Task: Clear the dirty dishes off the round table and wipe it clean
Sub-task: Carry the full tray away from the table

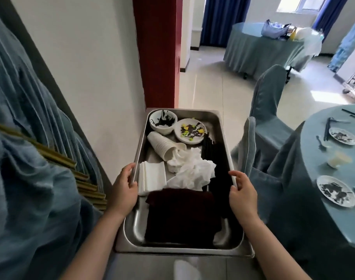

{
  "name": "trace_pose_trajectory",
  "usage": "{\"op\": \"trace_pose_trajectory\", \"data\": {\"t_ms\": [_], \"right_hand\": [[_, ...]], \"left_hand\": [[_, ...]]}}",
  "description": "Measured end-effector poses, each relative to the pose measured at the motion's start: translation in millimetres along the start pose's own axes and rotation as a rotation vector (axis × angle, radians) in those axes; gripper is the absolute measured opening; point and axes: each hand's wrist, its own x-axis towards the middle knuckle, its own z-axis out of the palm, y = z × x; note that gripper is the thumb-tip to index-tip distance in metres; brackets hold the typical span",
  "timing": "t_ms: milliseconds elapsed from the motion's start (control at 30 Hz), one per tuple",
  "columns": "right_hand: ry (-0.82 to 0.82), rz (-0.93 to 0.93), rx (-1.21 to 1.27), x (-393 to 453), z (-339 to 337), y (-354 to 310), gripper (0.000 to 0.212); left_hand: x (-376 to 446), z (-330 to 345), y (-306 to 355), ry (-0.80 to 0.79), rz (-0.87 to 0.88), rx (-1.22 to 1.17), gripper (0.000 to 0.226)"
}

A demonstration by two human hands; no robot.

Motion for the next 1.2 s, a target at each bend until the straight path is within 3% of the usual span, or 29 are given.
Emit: {"op": "trace_pose_trajectory", "data": {"t_ms": [233, 467, 833, 1200], "right_hand": [[-0.047, 0.040, 0.008, 136.7, 28.0, -23.5, 0.049], [0.031, 0.046, -0.003, 256.1, 51.8, -40.4, 0.047], [0.284, 0.164, 0.023, 406.9, 93.1, -57.0, 0.042], [0.407, 0.251, 0.081, 570.4, 106.9, -70.1, 0.045]], "left_hand": [[124.7, 54.9, 18.3, 0.034, -0.050, 0.081, 0.053], [246.3, 105.2, 38.9, 0.008, -0.009, 0.083, 0.050], [464.3, 192.2, 72.5, -0.243, 0.102, 0.043, 0.052], [637.6, 299.7, 118.8, -0.359, 0.175, -0.043, 0.058]]}}
